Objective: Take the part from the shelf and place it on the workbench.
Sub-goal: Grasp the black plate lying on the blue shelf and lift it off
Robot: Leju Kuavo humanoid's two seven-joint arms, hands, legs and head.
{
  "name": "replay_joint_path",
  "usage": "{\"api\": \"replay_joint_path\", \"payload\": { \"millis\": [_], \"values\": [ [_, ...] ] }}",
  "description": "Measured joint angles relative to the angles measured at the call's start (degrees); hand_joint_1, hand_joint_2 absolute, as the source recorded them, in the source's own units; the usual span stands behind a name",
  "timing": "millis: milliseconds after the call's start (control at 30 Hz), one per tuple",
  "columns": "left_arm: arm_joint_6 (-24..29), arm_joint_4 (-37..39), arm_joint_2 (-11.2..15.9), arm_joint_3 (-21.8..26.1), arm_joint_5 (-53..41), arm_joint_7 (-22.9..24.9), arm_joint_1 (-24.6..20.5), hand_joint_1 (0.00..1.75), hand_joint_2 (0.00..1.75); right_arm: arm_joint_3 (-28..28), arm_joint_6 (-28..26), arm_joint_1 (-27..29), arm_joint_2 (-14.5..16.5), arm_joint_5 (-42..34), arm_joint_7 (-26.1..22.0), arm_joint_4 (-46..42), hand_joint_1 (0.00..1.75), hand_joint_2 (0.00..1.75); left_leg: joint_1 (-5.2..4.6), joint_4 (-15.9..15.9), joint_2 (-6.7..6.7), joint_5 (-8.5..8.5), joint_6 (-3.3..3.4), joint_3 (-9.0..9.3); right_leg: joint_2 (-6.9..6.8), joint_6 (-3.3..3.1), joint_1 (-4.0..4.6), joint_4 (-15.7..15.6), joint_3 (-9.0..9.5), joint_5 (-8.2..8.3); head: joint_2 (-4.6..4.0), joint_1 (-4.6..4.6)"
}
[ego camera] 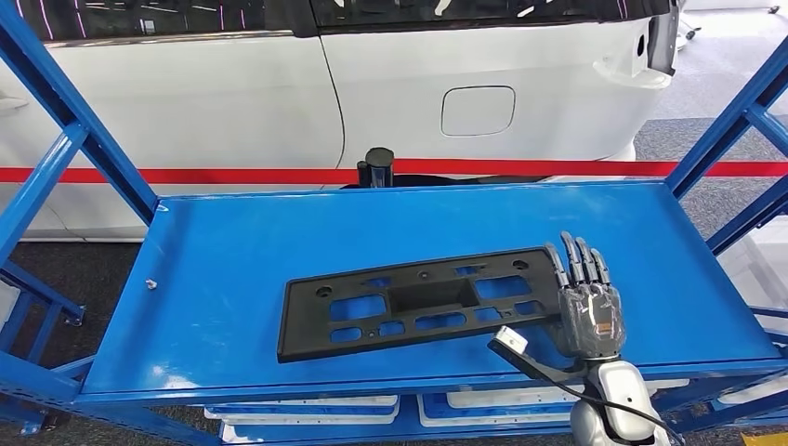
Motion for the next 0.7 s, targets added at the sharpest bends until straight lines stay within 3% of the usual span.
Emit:
{"api": "replay_joint_path", "payload": {
  "millis": [300, 500, 700],
  "values": [
    [0.37, 0.0, 0.02, -1.57, -1.61, 1.5, 0.02, 0.0, 0.0, 0.57, -0.77, -8.73, 0.81, -3.88, -3.92, 10.39, 0.0, 1.75, 0.01, 0.0, 0.19, 0.01, -0.02, 0.16, 0.23, -0.03, 0.0, 0.0, 0.38, 0.06, -0.01, 0.01],
    [0.21, 0.0, 0.12, -3.35, -3.44, 3.26, 0.0, 0.0, 0.0, 1.99, -0.77, -15.15, 2.25, -8.16, -8.37, 18.5, 0.0, 1.75, 0.06, -0.07, 1.25, -0.34, -0.28, 0.51, 1.35, -0.36, 0.01, 0.0, 0.44, 0.13, 0.0, 0.01],
    [-0.59, 0.0, 0.32, -5.4, -5.37, 5.64, -0.06, 0.0, 0.0, 2.99, 5.1, -21.59, 4.44, -22.31, -19.59, 25.11, 0.0, 1.75, 0.13, -0.06, 1.3, -0.27, -0.24, 1.0, 1.48, -0.48, 0.05, -0.02, 0.73, 0.24, 0.0, 0.02]
  ]
}}
